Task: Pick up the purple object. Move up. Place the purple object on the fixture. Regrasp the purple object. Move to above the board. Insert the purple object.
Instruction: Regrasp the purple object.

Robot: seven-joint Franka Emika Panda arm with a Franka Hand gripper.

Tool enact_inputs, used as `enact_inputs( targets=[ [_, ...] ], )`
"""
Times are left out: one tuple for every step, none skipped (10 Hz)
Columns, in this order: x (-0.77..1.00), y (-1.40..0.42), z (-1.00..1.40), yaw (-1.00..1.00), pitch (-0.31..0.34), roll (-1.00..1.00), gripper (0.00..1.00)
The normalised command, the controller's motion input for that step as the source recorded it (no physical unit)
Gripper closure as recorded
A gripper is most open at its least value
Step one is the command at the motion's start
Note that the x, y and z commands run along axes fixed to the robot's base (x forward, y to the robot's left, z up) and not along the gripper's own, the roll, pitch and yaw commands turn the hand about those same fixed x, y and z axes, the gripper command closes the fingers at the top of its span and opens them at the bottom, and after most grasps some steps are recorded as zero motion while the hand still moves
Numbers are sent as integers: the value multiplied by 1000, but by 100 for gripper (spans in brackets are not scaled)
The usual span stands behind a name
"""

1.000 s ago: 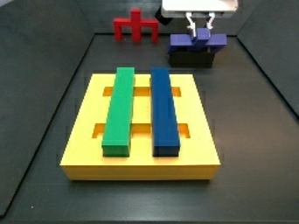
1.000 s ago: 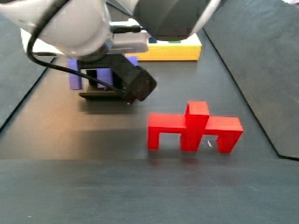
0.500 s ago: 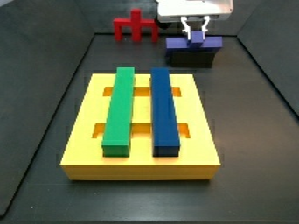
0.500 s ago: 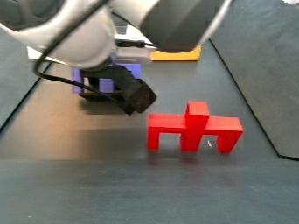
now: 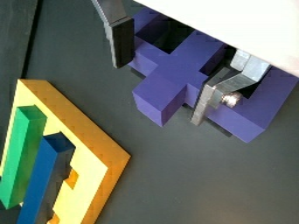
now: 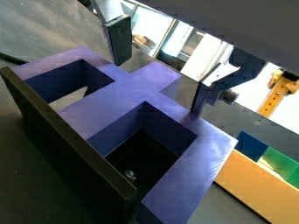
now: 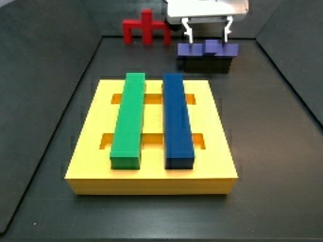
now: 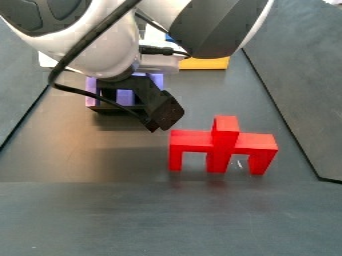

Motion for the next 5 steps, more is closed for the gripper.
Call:
enact_inputs(
  targets=[
    [0,-191,286,0,71,1000,0],
    [0,-186,286,0,91,1000,0],
    [0,-186,214,0,89,1000,0],
    [0,-180,214,0,69,1000,0],
    [0,-189,203,20,54,1000,0]
  ],
)
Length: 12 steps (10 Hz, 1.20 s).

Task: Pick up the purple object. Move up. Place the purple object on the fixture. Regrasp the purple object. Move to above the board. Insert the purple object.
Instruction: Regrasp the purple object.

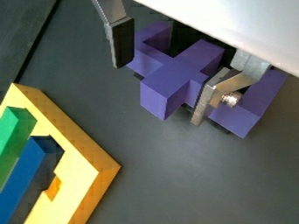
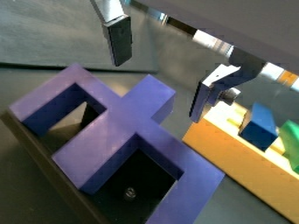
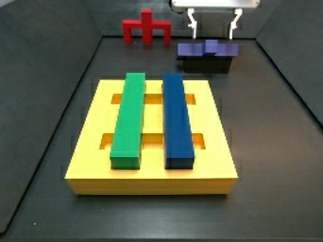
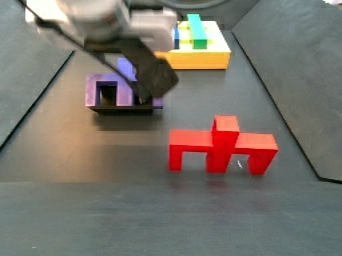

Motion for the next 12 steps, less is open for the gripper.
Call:
enact_inputs(
  targets=[
    [0,-166,163,57,40,1000,0],
    [0,-157,186,74,43,1000,0],
    [0,-131,151,91,54,1000,0],
    [0,-103,100,117,83,1000,0],
    [0,-94,83,129,100,1000,0],
    [0,-83,69,140,94,1000,0],
    [0,-77,60,146,100,1000,0],
    [0,-71,51,151,103,1000,0],
    [0,-71,46,151,109,1000,0],
    [0,-71,46,151,106,1000,0],
    [0,-71,43,151,111,1000,0],
    [0,-71,43,154,117,1000,0]
  ],
)
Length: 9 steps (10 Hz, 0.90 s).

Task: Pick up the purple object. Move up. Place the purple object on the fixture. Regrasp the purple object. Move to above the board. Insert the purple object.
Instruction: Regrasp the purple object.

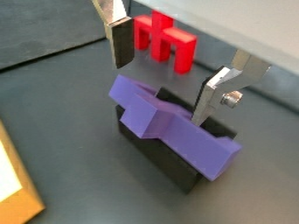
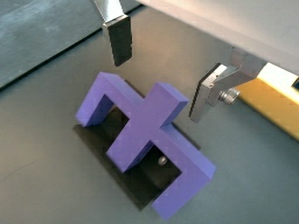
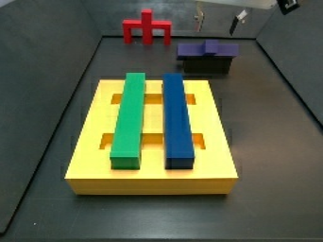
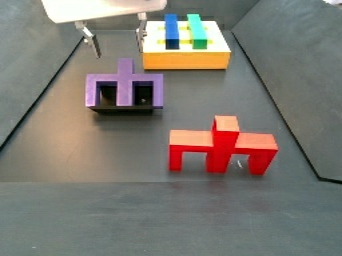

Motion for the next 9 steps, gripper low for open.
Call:
enact_inputs(
  targets=[
    [0,-69,46,166,126,1000,0],
    [0,-80,49,200,126,1000,0],
    [0,-100,46,240,117,1000,0],
    [0,-140,49,223,83,1000,0],
    [120,-403,69,0,17,1000,0],
    [289,-363,20,-40,71,1000,0],
    [286,-289,0,-149,46,1000,0],
    [249,-234,0,-197,63,1000,0],
    [269,-220,-20,-189,177,1000,0]
  ],
)
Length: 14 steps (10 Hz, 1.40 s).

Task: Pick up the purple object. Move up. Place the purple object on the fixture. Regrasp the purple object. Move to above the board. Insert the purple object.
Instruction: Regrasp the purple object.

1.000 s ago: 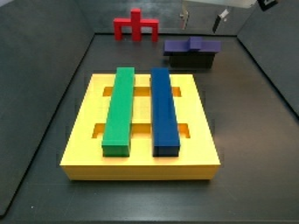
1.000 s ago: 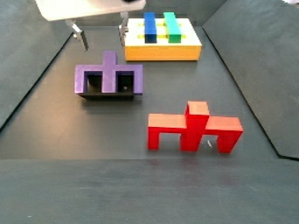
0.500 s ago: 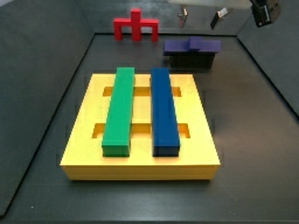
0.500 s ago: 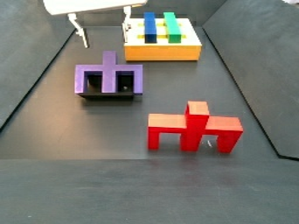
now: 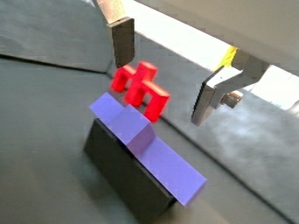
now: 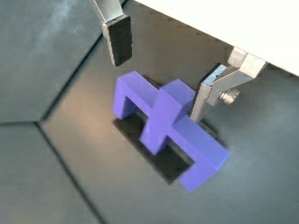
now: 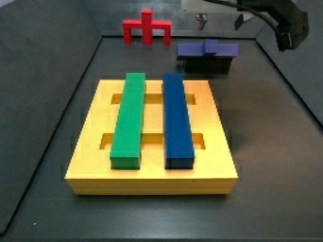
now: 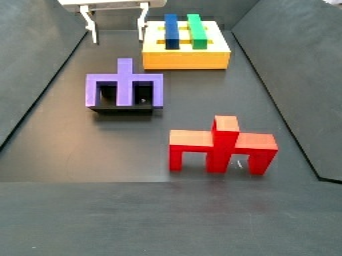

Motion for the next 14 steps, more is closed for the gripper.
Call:
enact_inputs(
  targets=[
    [229,-189,-354,-86,146,849,0],
    [440,-146,-454,-126,223,657,0],
    [231,-17,-443,-166,174,509,0],
    [3,0,0,0,0,86,0],
    [0,0,0,0,9,46,0],
    [-40,117,-277,-29,0,0,0],
    [-49,226,-314,-166,0,0,0],
    [-83,231,-223,-180,0,129,0],
    [0,77,-143,-123,0,9,0],
    [0,0,-186,-220,17,129,0],
    [0,0,-171,-234,0,109,0],
    [-146,20,-157,-209,0,40,0],
    [-157,37,-171,-243,-34,0,0],
    [-97,0,-11,-160,-34,0,0]
  ],
)
